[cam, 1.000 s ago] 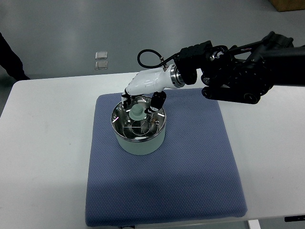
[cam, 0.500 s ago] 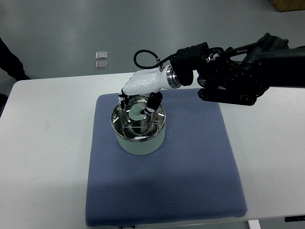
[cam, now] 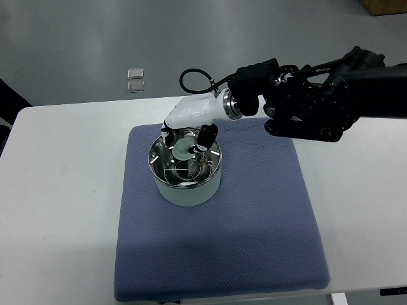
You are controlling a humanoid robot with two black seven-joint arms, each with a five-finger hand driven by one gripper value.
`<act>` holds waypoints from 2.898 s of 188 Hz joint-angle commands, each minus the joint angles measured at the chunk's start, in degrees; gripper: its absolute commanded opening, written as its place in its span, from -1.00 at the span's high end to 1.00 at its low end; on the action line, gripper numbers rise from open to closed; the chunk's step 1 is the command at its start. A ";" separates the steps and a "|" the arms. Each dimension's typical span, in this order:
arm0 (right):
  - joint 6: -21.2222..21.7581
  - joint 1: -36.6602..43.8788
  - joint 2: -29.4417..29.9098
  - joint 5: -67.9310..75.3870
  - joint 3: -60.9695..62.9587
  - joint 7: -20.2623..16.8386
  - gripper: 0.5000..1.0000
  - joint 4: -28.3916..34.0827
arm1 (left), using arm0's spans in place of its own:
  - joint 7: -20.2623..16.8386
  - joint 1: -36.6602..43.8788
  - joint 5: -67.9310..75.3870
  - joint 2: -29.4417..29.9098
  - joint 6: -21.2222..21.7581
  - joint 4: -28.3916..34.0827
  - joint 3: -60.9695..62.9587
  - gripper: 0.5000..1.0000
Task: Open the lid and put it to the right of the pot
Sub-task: 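Lower the right hand and pinch the green knob of the glass lid, then lift the glass lid off the pot with the right hand, then lower the lid onto the mat beside the pot, nearer the right hand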
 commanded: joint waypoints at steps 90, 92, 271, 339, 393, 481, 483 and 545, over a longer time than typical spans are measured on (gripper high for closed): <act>0.14 -0.04 0.06 -0.35 -0.44 -0.04 0.82 -0.01 | 0.04 0.00 0.03 0.00 0.00 0.00 0.00 -1.00; 0.14 -0.04 0.06 -0.35 -0.44 -0.04 0.82 -0.01 | 0.04 0.00 0.03 0.00 0.00 0.00 0.00 -1.00; 1.19 2.42 -1.70 -0.79 -0.35 0.84 1.00 1.48 | -0.04 0.00 0.03 0.00 0.00 0.00 0.00 -1.00; 1.19 5.94 -5.83 -0.53 0.09 0.84 1.00 3.15 | -0.04 0.00 0.03 0.00 0.00 0.00 0.00 -1.00; 1.19 5.59 -13.47 -0.62 -0.26 0.66 1.00 3.07 | -0.04 0.08 0.03 0.00 0.00 0.00 0.00 -1.00; 0.05 -5.22 -20.16 -4.40 -0.44 0.57 1.00 2.19 | -0.04 0.00 0.03 0.00 0.00 0.00 0.00 -1.00; -0.13 -5.57 -20.16 -4.40 -0.44 0.57 1.00 2.10 | -0.04 0.00 0.03 0.00 0.00 0.00 0.00 -1.00; -2.06 -12.60 -18.67 -5.27 -0.27 0.40 1.00 -1.06 | -0.04 0.00 -0.05 0.00 0.00 0.00 0.00 -1.00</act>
